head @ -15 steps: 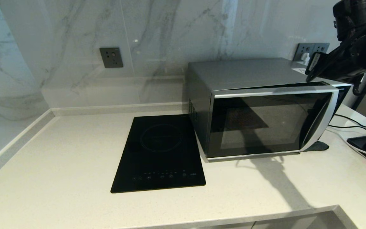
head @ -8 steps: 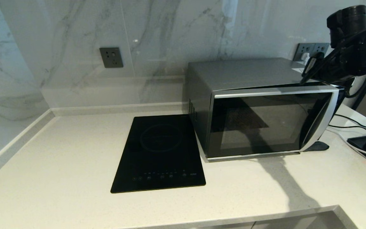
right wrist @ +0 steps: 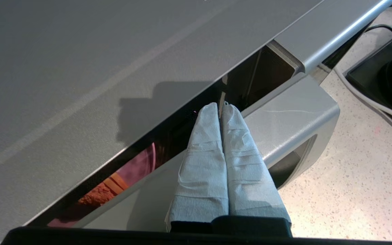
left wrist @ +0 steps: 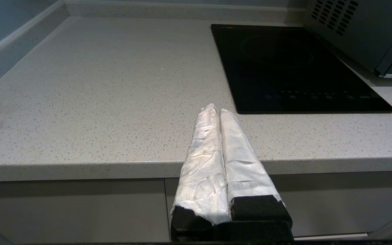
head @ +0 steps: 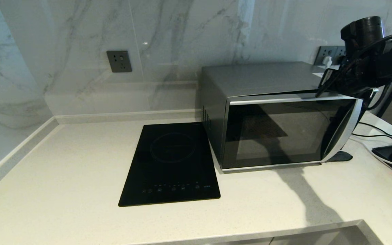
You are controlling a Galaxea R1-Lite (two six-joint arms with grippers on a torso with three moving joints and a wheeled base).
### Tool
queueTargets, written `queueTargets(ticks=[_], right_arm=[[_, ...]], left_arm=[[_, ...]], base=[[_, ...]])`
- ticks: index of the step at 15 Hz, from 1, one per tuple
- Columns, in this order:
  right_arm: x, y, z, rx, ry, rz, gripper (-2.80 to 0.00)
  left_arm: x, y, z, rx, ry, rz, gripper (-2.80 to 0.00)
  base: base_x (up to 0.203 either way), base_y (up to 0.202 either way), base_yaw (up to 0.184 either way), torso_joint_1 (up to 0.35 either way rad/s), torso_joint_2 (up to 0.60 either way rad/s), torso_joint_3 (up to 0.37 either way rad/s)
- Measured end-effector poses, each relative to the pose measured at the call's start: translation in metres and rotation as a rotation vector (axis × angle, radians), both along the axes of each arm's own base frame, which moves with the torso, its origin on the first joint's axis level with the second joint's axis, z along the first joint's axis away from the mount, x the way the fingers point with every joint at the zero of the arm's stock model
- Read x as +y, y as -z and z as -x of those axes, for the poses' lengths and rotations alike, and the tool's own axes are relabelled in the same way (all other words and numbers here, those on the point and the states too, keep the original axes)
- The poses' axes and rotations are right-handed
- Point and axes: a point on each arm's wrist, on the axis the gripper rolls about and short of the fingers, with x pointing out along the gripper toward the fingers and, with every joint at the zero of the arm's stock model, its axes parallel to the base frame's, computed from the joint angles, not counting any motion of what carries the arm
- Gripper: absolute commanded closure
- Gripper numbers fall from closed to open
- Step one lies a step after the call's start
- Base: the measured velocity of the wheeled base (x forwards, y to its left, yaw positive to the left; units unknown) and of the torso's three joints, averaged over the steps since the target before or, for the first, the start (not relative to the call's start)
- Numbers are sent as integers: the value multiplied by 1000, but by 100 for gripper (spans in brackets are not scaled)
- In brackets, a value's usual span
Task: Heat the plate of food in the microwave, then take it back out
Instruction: Open the microwave oven
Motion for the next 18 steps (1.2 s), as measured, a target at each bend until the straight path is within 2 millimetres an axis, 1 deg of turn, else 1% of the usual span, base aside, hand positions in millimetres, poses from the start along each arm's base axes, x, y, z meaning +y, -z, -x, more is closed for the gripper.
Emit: queueTargets(ticks=[4,7,9,11,13,16,18], right_arm=[[-1,7,15,48,-1,5,0],[-2,8,34,74,-5,6,0],[-1,5,51,84,-26,1,0],[3,2,73,91,-56,-2,0],[9,-3,101,101,-96,-2,0],[17,-13,150,107,-166,1,0],[17,-20,182,93,-205,-3,0]], left_arm=[[0,0,0,0,0,0,0],[0,0,0,0,1,0,0],[0,0,0,0,1,0,0],[0,0,0,0,0,0,0],[0,0,0,0,0,-1,0],[0,0,0,0,0,0,0],[0,0,0,0,0,0,0]], base=[[0,0,0,0,0,0],[0,0,0,0,0,0],[0,0,0,0,0,0],[0,0,0,0,0,0],[0,0,0,0,0,0],[0,0,0,0,0,0],[0,0,0,0,0,0]])
